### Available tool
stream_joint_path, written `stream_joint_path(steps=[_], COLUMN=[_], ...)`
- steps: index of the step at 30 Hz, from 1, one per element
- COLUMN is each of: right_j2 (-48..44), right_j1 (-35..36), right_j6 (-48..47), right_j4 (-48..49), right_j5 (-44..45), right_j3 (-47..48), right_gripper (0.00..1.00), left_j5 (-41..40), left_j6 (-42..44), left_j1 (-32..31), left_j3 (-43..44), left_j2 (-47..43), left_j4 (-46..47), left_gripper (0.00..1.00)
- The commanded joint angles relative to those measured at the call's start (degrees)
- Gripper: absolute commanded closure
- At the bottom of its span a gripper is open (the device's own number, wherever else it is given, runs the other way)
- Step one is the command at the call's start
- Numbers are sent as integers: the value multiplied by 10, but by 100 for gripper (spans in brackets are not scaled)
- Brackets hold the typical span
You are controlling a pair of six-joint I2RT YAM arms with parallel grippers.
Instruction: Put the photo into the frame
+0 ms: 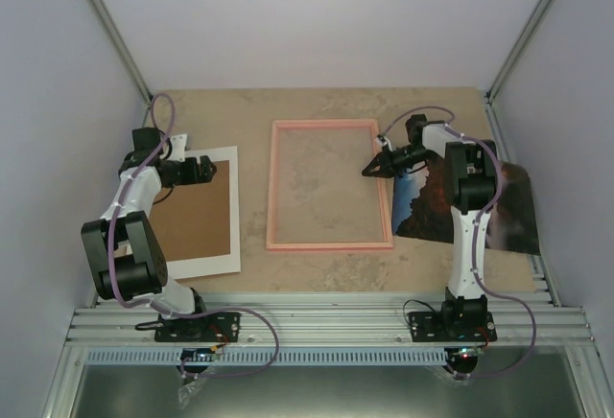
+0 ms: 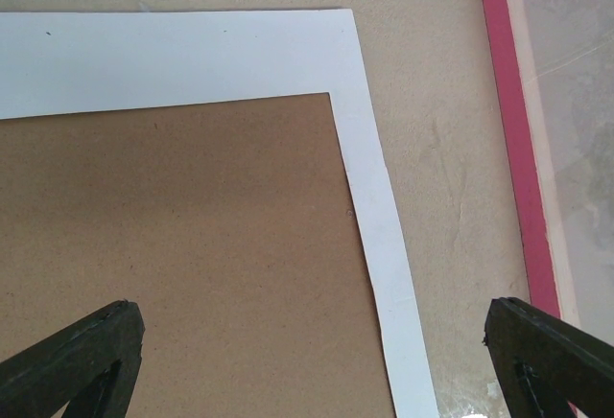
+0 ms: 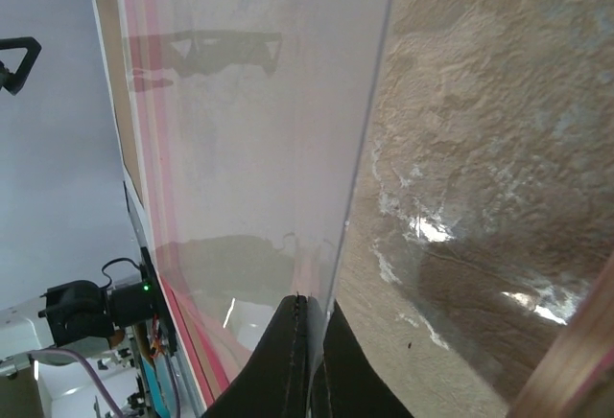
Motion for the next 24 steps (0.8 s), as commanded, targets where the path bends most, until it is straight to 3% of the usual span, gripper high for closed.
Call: stream_joint_path(steps=[1, 24], right_j2=[-28, -60], right_j1=[-1, -1], right_j6=[5, 39], right_j4=[-14, -8], right_j5=[-3, -38], right_j3=[-10, -32], right_gripper=[100, 100], left_j5=[1, 0], left_j6=[-3, -6], left_j1=[-2, -2], left_j3=[0, 1], left_j2=[7, 15], left_j4=[7, 9], left_gripper=[1, 1])
